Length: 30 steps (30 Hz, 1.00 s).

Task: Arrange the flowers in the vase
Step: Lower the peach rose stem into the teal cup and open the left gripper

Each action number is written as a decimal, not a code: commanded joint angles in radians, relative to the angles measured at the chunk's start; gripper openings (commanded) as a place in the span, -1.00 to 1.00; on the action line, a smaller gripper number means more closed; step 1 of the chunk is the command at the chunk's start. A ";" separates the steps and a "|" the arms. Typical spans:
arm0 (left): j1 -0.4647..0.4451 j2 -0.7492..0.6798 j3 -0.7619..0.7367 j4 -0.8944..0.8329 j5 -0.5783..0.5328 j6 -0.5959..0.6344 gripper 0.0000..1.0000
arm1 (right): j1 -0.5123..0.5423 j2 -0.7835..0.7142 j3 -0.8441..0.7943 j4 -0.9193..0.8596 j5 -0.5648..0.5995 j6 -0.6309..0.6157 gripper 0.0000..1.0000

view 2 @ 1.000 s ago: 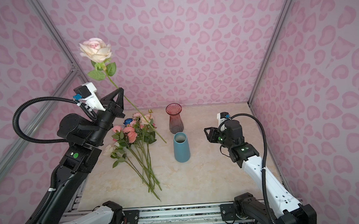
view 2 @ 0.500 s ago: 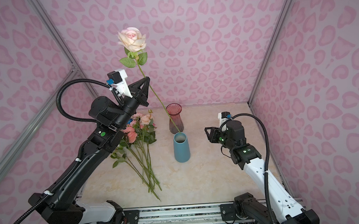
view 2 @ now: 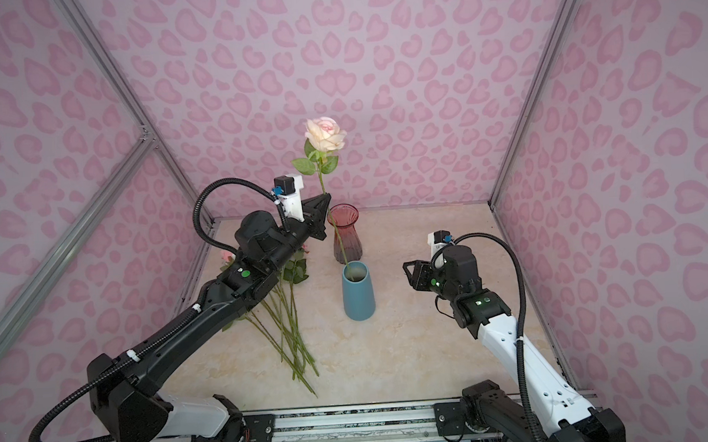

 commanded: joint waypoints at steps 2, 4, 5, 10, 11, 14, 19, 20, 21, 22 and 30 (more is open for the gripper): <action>-0.049 0.008 -0.055 0.053 -0.024 -0.011 -0.88 | 0.002 0.006 -0.020 0.060 -0.028 0.026 -0.02; -0.068 0.010 -0.078 0.049 -0.034 -0.014 -0.83 | 0.000 0.005 -0.023 0.061 -0.027 0.030 -0.01; -0.077 0.010 -0.085 0.044 -0.039 -0.016 -0.80 | 0.001 0.005 -0.023 0.060 -0.028 0.030 0.00; -0.099 -0.006 -0.114 0.006 -0.056 -0.018 -0.68 | 0.001 0.002 -0.016 0.053 -0.028 0.028 0.01; -0.100 -0.015 -0.126 0.001 -0.062 -0.020 -0.61 | 0.002 0.002 -0.015 0.053 -0.028 0.028 0.02; -0.104 -0.049 -0.157 -0.017 -0.078 -0.019 -0.45 | 0.002 -0.004 -0.010 0.045 -0.028 0.024 0.02; -0.103 -0.112 -0.198 -0.056 -0.098 -0.014 -0.14 | 0.003 -0.005 -0.004 0.044 -0.024 0.023 0.04; -0.103 -0.125 -0.206 -0.063 -0.100 -0.013 -0.11 | 0.005 -0.003 -0.002 0.045 -0.026 0.023 0.04; -0.103 -0.143 -0.217 -0.066 -0.105 -0.012 -0.09 | 0.006 -0.003 0.002 0.045 -0.025 0.023 0.04; -0.104 -0.161 -0.229 -0.068 -0.110 -0.011 -0.09 | 0.010 0.000 0.005 0.047 -0.023 0.022 0.04; -0.098 -0.293 -0.302 -0.209 -0.267 0.016 0.02 | 0.023 -0.003 0.032 0.031 -0.016 0.004 0.01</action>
